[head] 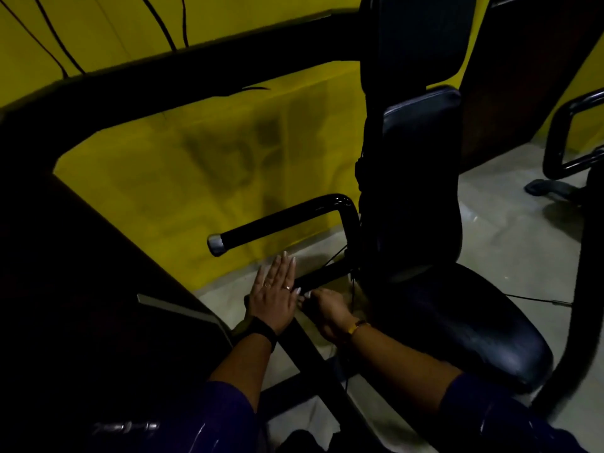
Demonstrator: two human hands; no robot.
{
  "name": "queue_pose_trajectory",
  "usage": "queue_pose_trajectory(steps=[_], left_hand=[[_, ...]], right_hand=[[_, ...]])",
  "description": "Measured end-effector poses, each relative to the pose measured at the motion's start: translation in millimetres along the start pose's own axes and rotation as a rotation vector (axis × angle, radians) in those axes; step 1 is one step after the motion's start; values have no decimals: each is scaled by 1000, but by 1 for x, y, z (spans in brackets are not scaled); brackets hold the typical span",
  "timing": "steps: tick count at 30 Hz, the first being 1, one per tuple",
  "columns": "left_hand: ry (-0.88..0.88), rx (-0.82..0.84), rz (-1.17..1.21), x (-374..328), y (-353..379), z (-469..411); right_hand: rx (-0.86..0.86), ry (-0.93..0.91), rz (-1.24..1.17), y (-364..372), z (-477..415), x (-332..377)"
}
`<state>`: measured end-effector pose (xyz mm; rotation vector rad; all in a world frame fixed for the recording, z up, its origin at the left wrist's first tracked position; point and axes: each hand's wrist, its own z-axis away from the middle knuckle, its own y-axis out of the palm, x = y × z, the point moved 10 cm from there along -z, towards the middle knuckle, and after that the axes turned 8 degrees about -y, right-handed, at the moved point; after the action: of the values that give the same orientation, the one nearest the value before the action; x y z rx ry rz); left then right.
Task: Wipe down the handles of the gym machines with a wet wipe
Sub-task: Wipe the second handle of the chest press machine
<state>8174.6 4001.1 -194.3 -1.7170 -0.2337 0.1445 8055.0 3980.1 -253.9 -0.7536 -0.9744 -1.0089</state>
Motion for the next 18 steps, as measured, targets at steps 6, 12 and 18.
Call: queue_pose_trajectory(steps=[6, 12, 18], left_hand=[[-107, 32, 22, 16, 3, 10], [-132, 67, 70, 14, 4, 12], [-278, 108, 221, 22, 8, 8]], right_hand=[[-102, -444, 276, -26, 24, 61], [-227, -1027, 1317, -43, 8, 92], [-86, -743, 1172, -6, 9, 75]])
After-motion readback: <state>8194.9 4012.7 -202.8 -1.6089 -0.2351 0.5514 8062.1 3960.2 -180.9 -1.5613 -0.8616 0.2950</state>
